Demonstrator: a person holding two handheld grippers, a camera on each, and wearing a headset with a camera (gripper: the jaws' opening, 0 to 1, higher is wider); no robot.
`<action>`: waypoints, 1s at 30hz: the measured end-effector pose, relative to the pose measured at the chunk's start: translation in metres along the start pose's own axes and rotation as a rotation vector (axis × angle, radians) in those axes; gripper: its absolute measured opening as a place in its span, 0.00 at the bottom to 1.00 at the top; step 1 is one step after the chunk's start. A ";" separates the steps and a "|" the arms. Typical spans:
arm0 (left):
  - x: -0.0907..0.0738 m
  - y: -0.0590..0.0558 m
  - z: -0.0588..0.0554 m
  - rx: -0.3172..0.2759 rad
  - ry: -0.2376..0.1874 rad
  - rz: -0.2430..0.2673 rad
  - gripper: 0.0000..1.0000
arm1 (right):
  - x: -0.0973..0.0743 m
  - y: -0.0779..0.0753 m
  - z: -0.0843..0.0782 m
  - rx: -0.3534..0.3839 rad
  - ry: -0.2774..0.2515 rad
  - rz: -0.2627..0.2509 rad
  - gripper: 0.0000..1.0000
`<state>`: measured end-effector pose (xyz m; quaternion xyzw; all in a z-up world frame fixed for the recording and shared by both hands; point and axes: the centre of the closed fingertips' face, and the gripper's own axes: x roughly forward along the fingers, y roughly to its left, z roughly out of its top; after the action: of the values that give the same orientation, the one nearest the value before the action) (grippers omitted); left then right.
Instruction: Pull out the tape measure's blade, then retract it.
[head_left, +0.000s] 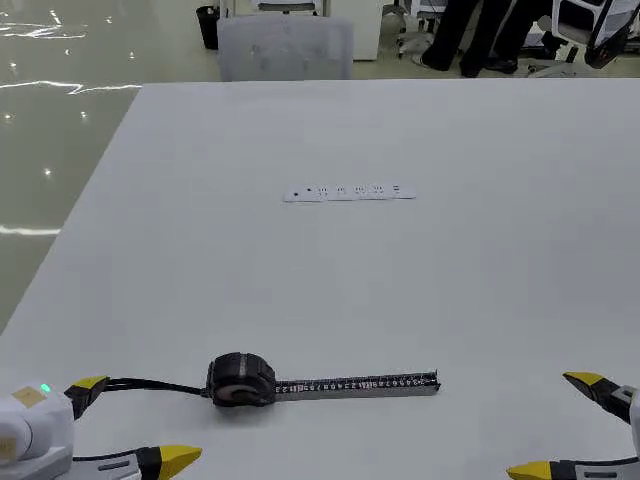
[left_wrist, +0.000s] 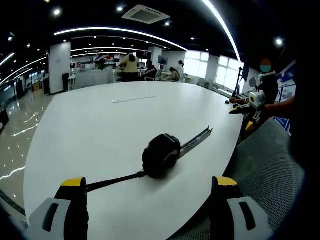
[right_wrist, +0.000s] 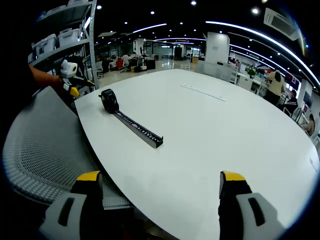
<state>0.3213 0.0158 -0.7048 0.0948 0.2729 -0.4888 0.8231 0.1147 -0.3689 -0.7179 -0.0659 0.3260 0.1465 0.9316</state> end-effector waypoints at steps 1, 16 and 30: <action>0.001 0.000 0.000 -0.004 0.005 0.001 1.00 | 0.000 0.000 0.000 -0.001 0.000 0.000 0.98; 0.011 -0.006 0.028 -0.092 -0.003 0.072 1.00 | 0.005 0.005 0.016 -0.080 0.033 0.057 0.96; 0.039 -0.025 0.039 -0.050 0.044 0.125 1.00 | 0.020 0.000 0.040 -0.175 0.054 0.096 0.94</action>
<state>0.3289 -0.0428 -0.6906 0.1020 0.2966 -0.4275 0.8478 0.1536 -0.3554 -0.6995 -0.1351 0.3399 0.2172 0.9050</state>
